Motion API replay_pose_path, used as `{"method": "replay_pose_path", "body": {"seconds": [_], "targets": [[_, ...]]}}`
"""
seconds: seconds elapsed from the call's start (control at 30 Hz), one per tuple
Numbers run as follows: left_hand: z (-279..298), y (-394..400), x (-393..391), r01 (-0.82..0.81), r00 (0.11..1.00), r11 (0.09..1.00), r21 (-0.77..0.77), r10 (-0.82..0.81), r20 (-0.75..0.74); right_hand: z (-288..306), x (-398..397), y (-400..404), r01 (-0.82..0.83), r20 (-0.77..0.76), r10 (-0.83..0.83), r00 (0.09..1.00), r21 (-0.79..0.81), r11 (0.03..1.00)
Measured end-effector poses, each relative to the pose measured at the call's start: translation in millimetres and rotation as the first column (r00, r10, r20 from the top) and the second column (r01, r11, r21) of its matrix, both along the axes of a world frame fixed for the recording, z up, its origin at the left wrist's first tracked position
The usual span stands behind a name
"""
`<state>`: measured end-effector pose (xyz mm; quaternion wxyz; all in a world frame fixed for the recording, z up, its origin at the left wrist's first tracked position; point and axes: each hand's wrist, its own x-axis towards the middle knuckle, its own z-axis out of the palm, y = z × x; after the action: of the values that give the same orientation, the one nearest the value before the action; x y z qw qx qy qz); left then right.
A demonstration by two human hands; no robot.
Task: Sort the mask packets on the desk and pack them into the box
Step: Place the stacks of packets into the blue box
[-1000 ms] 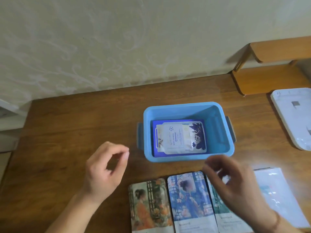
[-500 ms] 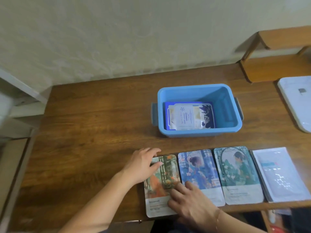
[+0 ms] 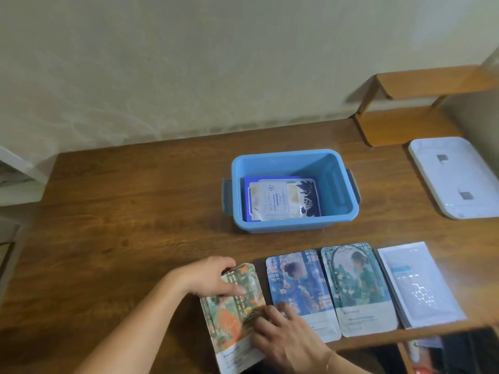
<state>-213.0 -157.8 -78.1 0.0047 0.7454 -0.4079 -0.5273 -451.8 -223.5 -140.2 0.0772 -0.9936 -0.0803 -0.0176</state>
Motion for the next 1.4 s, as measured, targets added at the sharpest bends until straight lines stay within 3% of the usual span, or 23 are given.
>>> {"method": "replay_pose_path", "body": {"seconds": [0.1, 0.2, 0.3, 0.33, 0.4, 0.47, 0.53, 0.6, 0.63, 0.8, 0.87, 0.97, 1.03, 1.2, 1.3, 1.4], "targets": [[0.6, 6.2, -1.3, -0.040, 0.994, 0.997, 0.059, 0.046, -0.101, -3.9, 0.2, -1.4, 0.021, 0.007, -0.021, 1.000, 0.027, 0.999], [-5.5, 21.6, 1.3, -0.200, 0.958, 0.980, 0.002, 0.196, -0.209, 0.1, -0.4, -3.2, 0.049, 0.041, -0.052, 0.998, 0.070, 0.996], [0.9, 43.5, 8.9, -0.412, 0.855, 0.911, -0.027, 0.376, -0.358, 17.0, -1.2, -4.2, 0.242, 0.052, -0.269, 0.962, 0.292, 0.925], [7.0, 50.6, 11.5, -0.486, 0.800, 0.874, -0.017, 0.436, -0.413, 25.0, -0.5, -4.2, 0.346, 0.011, -0.389, 0.921, 0.432, 0.833], [20.7, 62.3, 15.9, -0.640, 0.646, 0.768, 0.008, 0.543, -0.537, 44.4, 5.9, -5.7, 0.522, -0.196, -0.574, 0.795, 0.703, 0.483], [36.9, 67.5, 18.3, -0.763, 0.481, 0.645, 0.030, 0.598, -0.641, 64.2, 17.2, -8.4, 0.587, -0.466, -0.528, 0.710, 0.806, 0.078], [54.0, 61.4, 18.0, -0.844, 0.360, 0.535, 0.029, 0.606, -0.709, 81.4, 31.1, -15.2, 0.531, -0.584, -0.347, 0.733, 0.812, -0.243], [70.0, 43.8, 15.3, -0.901, 0.311, 0.434, -0.025, 0.604, -0.733, 96.5, 41.6, -24.2, 0.439, -0.562, -0.239, 0.792, 0.796, -0.417], [77.0, 33.1, 14.1, -0.916, 0.310, 0.397, -0.061, 0.603, -0.735, 103.1, 45.5, -30.0, 0.409, -0.548, -0.243, 0.800, 0.796, -0.447], [104.8, -29.8, -4.6, -0.949, 0.308, 0.255, -0.184, 0.638, -0.705, 133.8, 63.6, -85.0, 0.354, -0.514, -0.551, 0.658, 0.856, -0.376], [109.6, -54.4, -10.6, -0.936, 0.353, 0.248, -0.251, 0.656, -0.668, 141.8, 69.1, -119.7, 0.388, -0.494, -0.620, 0.610, 0.868, -0.310], [104.8, -85.2, -8.7, -0.849, 0.527, 0.383, -0.364, 0.664, -0.531, 144.7, 78.3, -167.0, 0.511, -0.498, -0.657, 0.566, 0.837, -0.194], [95.9, -98.8, -2.2, -0.747, 0.650, 0.497, -0.441, 0.685, -0.330, 141.1, 85.3, -187.9, 0.603, -0.536, -0.658, 0.529, 0.783, -0.153], [82.8, -115.0, 7.3, -0.492, 0.810, 0.743, -0.454, 0.581, 0.074, 120.7, 98.7, -207.2, 0.812, -0.640, -0.632, 0.436, 0.583, -0.030], [82.3, -123.3, 4.6, -0.282, 0.839, 0.882, -0.377, 0.418, 0.349, 112.7, 104.5, -209.6, 0.873, -0.674, -0.617, 0.406, 0.485, 0.045], [85.3, -134.7, 3.2, -0.067, 0.785, 0.964, -0.258, 0.210, 0.583, 115.1, 109.3, -210.0, 0.917, -0.711, -0.589, 0.383, 0.368, 0.152]]}}
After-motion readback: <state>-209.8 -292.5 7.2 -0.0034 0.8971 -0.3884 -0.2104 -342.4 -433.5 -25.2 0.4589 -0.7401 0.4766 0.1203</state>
